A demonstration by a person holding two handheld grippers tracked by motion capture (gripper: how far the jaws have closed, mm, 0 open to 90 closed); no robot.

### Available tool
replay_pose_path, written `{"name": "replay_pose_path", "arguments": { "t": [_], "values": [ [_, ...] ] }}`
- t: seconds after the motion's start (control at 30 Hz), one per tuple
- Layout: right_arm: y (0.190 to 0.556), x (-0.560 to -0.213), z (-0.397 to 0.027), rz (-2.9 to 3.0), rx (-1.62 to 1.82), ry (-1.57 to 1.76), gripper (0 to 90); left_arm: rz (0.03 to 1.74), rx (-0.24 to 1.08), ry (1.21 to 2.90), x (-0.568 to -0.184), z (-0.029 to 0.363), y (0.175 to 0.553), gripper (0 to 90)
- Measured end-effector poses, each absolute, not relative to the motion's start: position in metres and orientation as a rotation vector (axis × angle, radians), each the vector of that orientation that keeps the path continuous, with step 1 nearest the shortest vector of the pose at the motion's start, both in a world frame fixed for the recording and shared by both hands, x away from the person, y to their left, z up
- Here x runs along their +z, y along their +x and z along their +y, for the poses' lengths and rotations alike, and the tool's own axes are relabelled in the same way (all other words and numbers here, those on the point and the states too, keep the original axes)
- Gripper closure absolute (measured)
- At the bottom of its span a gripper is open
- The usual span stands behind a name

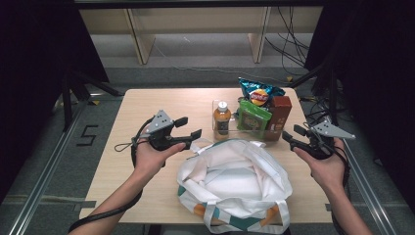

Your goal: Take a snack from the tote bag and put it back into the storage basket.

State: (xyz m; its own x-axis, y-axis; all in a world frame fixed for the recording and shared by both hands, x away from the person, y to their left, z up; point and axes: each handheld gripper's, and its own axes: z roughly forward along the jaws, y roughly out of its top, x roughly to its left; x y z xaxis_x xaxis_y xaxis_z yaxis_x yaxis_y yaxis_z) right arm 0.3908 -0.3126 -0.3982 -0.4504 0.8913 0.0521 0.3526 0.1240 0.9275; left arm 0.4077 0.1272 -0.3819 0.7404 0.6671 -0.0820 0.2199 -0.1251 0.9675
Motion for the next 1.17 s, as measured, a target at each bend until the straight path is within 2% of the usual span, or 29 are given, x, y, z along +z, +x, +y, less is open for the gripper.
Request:
{"name": "replay_pose_path", "arguments": {
  "t": [0.7, 1.17],
  "values": [
    [0.392, -0.400, -0.312, 1.882, 1.291, 1.173, 47.1, 0.760, 0.411, 1.684, -0.430, 0.157, 0.360, 30.3],
    [0.393, -0.403, -0.313, 1.900, 1.304, 1.188, 46.9, 0.772, 0.383, 1.655, -0.445, 0.162, 0.352, 30.9]
  ]
}}
